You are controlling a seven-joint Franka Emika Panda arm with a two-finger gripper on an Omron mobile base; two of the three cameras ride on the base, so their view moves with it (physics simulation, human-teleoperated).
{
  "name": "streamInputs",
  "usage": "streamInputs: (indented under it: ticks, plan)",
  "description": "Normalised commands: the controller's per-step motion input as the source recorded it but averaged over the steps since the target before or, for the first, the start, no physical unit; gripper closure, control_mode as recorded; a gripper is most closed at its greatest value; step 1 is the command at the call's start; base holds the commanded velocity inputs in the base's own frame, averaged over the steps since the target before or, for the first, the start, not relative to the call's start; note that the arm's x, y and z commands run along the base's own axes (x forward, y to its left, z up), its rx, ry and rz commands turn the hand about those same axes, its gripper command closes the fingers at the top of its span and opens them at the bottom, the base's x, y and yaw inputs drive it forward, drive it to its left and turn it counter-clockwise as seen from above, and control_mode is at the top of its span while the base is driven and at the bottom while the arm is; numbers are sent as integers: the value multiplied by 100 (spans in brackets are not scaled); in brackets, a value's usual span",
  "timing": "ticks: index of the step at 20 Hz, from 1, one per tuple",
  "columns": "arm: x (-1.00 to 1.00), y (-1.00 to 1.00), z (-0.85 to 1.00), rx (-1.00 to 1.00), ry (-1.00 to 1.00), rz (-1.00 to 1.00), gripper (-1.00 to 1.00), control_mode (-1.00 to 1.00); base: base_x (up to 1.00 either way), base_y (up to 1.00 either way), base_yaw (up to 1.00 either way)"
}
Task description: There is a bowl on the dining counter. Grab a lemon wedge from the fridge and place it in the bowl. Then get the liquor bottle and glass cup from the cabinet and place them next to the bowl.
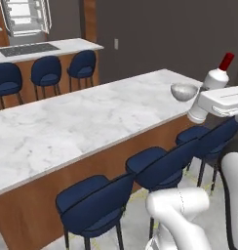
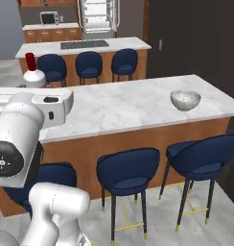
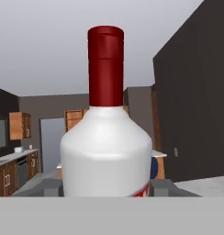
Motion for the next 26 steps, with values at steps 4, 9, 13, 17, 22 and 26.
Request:
streamInputs:
  ticks: [4,9,13,17,22,26]
  plan:
    - [0,0,0,0,0,0,100,100,0,-100,18]
    - [0,0,0,0,0,0,100,100,5,-100,19]
    - [0,0,0,0,0,0,100,100,26,-100,20]
    - [0,0,0,0,0,0,100,100,39,-100,20]
    - [0,0,0,0,0,0,100,100,46,-100,17]
    - [0,0,0,0,0,0,100,100,66,-86,15]
